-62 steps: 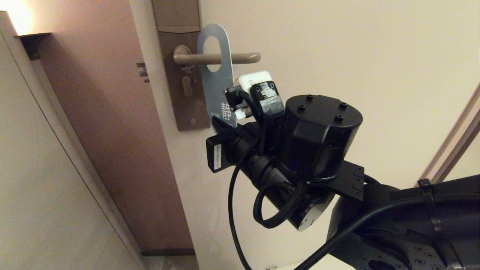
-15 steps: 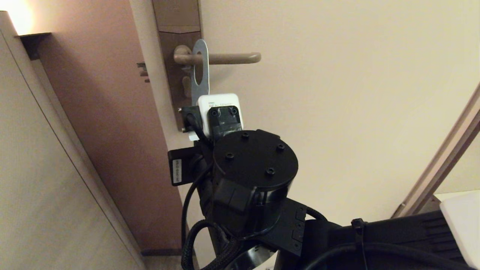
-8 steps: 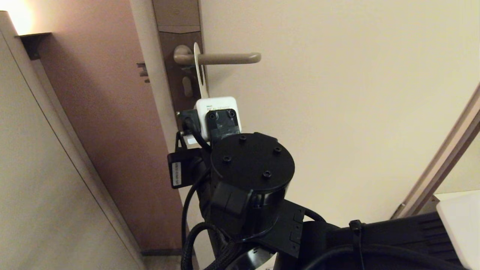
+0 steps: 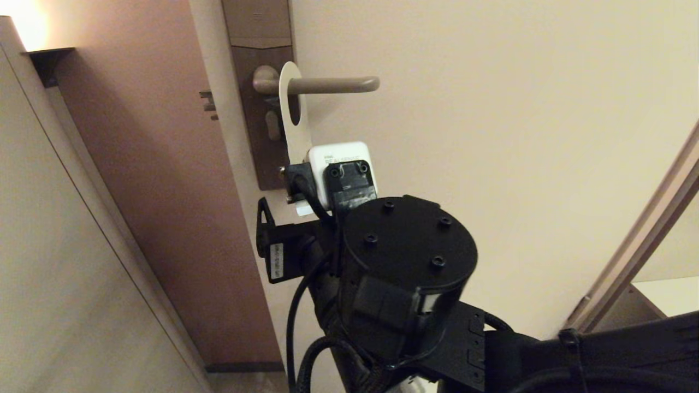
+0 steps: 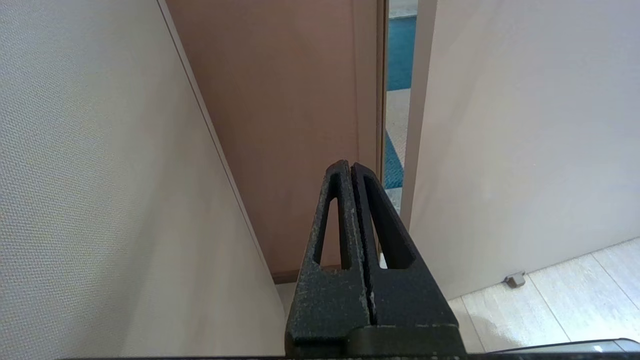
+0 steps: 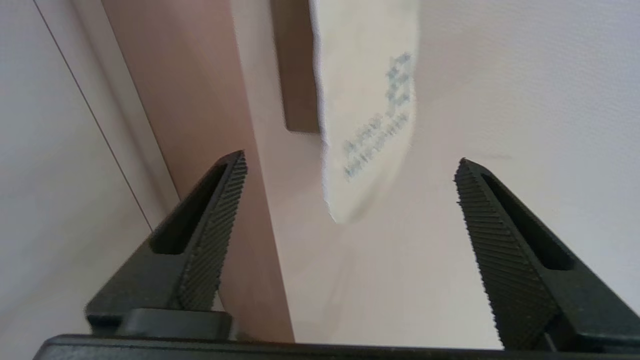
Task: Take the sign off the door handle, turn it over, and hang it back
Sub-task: Hang the sign back with the other side facing out
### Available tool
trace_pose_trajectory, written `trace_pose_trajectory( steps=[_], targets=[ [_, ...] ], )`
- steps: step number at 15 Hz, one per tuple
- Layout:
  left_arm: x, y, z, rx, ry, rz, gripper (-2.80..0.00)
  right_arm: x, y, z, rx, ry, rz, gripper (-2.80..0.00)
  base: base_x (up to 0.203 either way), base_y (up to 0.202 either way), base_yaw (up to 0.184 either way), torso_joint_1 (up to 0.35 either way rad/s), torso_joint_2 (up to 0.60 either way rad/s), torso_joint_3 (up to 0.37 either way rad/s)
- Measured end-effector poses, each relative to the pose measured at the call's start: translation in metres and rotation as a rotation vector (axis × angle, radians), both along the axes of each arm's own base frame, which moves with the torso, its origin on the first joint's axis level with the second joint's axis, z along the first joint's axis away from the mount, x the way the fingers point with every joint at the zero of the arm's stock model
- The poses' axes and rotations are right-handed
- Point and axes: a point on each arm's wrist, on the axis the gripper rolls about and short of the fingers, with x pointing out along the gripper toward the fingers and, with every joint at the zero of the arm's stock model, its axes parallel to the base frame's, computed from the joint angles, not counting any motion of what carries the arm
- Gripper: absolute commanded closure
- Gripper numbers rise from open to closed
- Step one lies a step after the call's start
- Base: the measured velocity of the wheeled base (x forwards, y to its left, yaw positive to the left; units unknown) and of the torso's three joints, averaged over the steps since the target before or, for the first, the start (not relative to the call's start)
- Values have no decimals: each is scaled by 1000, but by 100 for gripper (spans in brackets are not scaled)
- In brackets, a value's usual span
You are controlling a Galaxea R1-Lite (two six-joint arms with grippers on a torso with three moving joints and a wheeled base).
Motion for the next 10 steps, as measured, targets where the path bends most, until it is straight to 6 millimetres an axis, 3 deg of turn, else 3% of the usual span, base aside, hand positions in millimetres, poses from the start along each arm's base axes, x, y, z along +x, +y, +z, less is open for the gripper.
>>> trace_pose_trajectory(
  steps=[10],
  targets=[
    [0,0,0,1,0,0,0,-19,-47,11,-13,7,-3,-280,0,0,0,0,0,0]
  ],
)
